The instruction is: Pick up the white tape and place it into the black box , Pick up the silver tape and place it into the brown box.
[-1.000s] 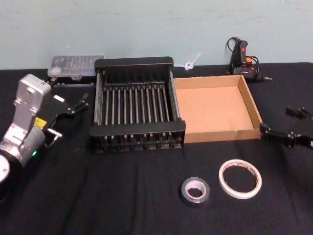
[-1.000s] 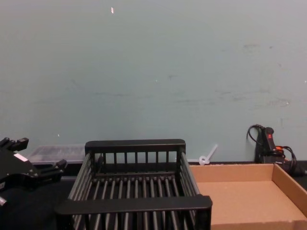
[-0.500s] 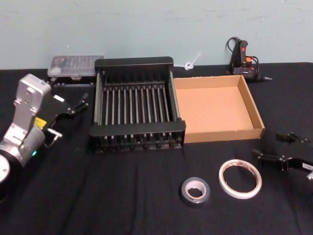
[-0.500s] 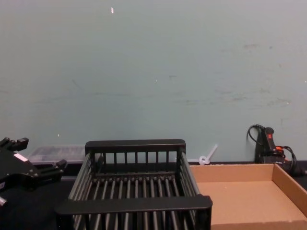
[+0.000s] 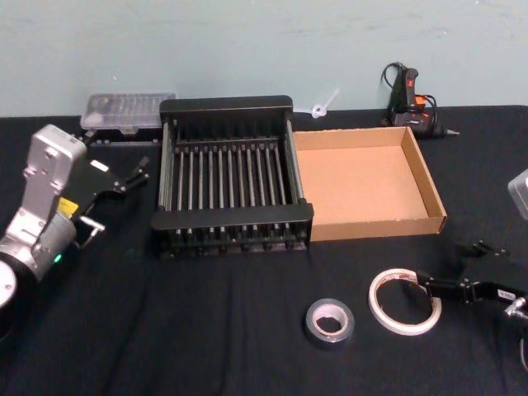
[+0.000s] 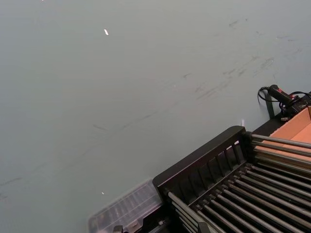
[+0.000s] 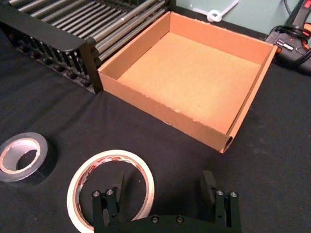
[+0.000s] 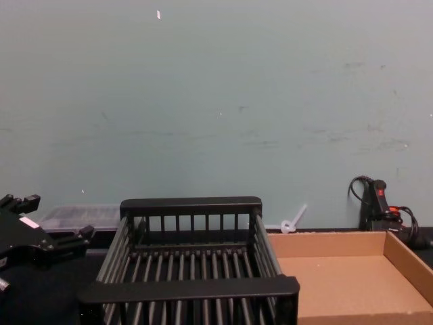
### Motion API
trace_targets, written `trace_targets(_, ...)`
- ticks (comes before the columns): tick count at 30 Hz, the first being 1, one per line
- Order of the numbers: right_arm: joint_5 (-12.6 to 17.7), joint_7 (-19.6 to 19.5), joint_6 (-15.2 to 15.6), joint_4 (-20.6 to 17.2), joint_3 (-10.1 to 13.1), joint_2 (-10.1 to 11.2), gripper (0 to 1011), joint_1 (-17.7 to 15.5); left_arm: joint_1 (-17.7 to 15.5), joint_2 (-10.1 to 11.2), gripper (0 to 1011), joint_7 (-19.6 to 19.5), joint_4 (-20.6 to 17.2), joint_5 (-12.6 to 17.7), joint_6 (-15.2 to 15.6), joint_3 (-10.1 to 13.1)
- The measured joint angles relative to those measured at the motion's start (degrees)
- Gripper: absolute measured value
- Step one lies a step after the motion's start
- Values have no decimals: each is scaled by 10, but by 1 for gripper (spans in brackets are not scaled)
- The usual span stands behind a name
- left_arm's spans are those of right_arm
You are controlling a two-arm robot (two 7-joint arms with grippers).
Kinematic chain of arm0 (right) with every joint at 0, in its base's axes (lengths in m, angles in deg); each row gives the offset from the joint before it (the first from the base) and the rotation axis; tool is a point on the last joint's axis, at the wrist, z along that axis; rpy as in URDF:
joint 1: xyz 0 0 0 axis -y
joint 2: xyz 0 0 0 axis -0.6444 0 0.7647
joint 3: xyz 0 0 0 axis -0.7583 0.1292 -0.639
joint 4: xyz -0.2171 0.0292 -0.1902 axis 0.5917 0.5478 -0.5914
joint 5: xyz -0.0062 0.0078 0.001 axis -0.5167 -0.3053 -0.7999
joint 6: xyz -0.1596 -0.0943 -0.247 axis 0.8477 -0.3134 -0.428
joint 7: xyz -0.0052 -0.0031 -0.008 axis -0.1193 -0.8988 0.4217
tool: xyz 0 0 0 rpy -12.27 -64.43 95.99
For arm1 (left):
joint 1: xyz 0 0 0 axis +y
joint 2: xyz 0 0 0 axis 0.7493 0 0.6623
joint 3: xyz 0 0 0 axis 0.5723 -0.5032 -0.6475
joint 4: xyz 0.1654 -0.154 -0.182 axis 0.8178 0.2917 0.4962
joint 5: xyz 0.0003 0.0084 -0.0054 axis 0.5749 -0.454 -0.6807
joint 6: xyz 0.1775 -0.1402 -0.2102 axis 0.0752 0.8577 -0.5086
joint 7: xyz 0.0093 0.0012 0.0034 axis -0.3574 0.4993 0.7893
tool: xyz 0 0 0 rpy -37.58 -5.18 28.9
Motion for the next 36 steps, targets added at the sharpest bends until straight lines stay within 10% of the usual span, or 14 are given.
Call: trace_targets(36,-23,22,18,27,-21,-14,1000,13,0,0,1001,0,0,0,0,0)
